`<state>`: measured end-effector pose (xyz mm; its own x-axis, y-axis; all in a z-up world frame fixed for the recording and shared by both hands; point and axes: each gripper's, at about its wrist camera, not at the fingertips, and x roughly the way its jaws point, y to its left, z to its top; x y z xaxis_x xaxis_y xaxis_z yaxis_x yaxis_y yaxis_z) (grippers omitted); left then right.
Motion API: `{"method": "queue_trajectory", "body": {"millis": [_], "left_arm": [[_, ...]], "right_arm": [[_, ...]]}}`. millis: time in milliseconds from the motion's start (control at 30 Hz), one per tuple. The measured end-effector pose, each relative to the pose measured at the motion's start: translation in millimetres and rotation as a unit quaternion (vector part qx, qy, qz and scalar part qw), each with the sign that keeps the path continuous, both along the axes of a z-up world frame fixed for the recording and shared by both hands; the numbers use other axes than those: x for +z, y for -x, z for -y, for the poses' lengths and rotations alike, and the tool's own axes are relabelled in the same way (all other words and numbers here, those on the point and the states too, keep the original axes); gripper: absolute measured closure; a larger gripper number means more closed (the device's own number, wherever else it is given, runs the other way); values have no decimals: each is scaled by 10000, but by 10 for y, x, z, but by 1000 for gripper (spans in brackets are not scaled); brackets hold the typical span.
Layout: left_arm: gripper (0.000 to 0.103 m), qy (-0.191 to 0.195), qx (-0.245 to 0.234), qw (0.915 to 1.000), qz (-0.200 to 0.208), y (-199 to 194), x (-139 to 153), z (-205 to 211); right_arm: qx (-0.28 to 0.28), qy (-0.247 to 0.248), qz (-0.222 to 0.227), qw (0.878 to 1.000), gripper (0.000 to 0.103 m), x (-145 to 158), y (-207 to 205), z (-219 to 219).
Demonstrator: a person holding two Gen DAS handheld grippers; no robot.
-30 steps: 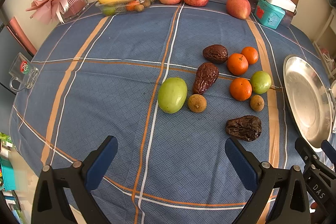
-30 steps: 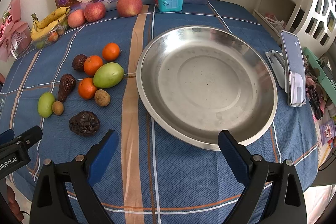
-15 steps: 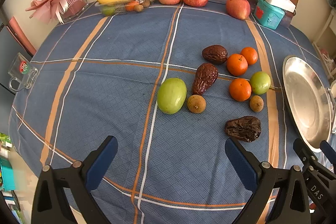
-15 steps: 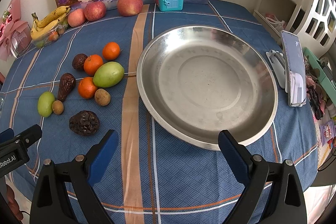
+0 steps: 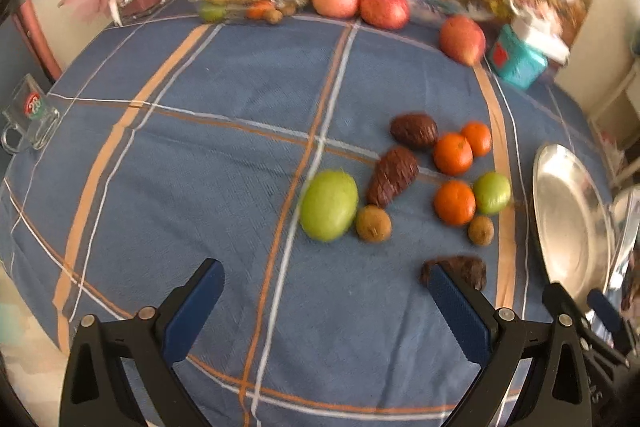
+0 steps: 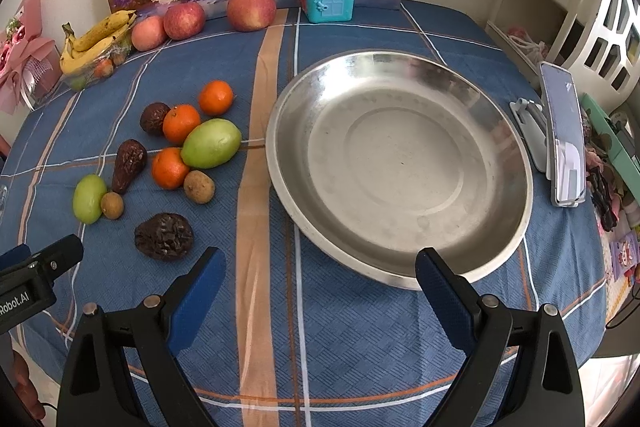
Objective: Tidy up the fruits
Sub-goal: 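Grasp the dark dried date with the right tool while the left tool grasps a green fruit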
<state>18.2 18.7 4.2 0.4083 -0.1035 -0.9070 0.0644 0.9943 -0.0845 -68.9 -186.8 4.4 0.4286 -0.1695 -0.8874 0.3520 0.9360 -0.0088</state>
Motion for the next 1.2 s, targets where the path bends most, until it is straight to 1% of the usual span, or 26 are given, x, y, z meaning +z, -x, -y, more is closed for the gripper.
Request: {"method": "queue_trajectory", "body": {"millis": [100,200,333,433,533,567,633,767,800,867,933,1000,1133,1200], "left_arm": [[0,30,111,9999,100,-85,-8,-53],[0,73,179,9997,136,-177,-40,-99],[0,20,305,9993,230,-281,-87,-162],[0,68,232,9997,19,-364,-170,-154],[0,53,304,9993,-222,-445,-248,-164],[0,113,328,9990,-276,-478,-273,-174],[0,227,405,9983,-366,-538,-318,-193],[2,241,455,9977,-429,-593,-376,-178],[3,278,480,9974,-450,-605,-391,-179],[11,400,521,9965,-515,-609,-415,-187],[13,486,555,9956,-583,-625,-449,-199],[17,545,559,9951,-608,-661,-470,-210],[30,734,475,9939,-678,-662,-484,-193],[38,818,444,9931,-708,-662,-485,-178]], "right_arm": [[105,-179,207,9996,7,92,-57,-59],[246,-371,322,9985,7,147,-152,-152],[430,-614,314,9967,7,148,-303,-296],[548,-643,201,9962,7,101,-408,-411],[612,-744,47,9953,7,10,-535,-504],[634,-778,0,9950,7,-20,-565,-523],[641,-827,-91,9945,7,-72,-609,-552],[686,-905,-254,9932,7,-165,-671,-591],[711,-926,-308,9927,7,-195,-689,-604],[738,-971,-381,9918,7,-238,-712,-626],[785,-986,-464,9909,7,-293,-756,-675],[825,-978,-532,9904,7,-340,-776,-725],[883,-953,-599,9897,8,-376,-774,-796],[915,-885,-605,9900,12,-381,-805,-841]]}}
